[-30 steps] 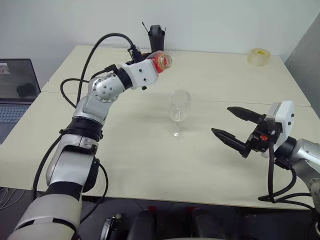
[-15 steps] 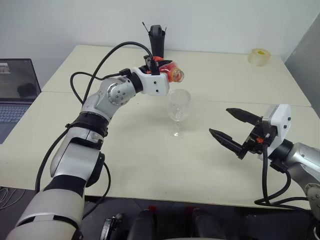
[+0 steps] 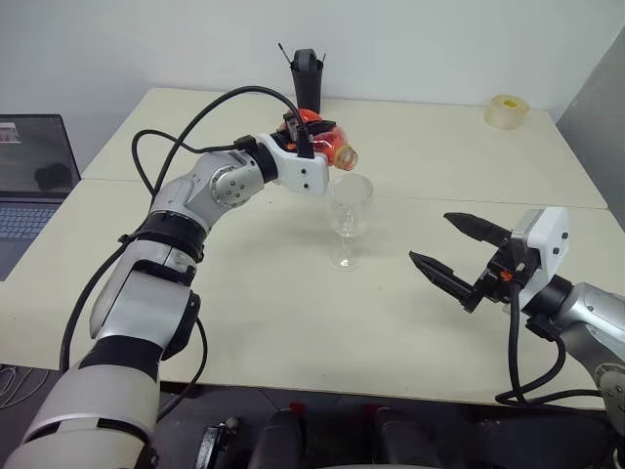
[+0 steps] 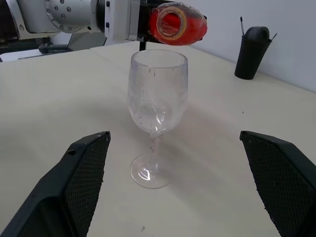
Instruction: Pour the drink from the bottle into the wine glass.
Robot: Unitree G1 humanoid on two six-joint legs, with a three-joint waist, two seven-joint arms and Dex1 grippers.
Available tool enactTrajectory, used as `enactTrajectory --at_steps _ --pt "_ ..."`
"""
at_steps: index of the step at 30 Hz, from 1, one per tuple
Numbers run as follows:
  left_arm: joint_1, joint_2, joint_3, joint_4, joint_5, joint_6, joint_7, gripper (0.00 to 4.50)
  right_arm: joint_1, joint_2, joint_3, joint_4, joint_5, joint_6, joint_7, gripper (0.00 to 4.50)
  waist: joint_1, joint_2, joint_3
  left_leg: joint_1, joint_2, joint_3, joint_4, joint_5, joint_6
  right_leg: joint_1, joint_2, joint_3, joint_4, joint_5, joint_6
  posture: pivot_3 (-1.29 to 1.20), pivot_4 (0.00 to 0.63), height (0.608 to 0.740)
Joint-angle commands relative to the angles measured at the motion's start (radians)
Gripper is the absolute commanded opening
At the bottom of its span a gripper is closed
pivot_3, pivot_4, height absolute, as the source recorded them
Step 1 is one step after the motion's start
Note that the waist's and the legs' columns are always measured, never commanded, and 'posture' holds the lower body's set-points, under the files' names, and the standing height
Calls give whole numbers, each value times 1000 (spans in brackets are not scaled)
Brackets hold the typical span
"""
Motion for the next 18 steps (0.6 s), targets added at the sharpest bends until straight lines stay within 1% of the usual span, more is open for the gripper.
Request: enactTrajectory --at_steps 1,7,18 --pt "-52 19 2 -17 12 -13 43 917 -16 -7 -9 -25 3 -22 -3 4500 0 0 0 0 0 0 0 0 0 0 0 0 0 0 0 0 150 740" --pt "-64 31 -13 -12 53 -16 79 917 -21 -6 -1 -22 -3 -21 -3 4500 -1 0 0 0 0 0 1 0 0 0 0 0 1 0 0 0 150 740" --pt "-75 38 -22 -6 80 -12 107 917 -27 -9 10 -23 -8 -19 -1 4500 -1 0 0 0 0 0 1 0 0 0 0 0 2 0 0 0 150 740"
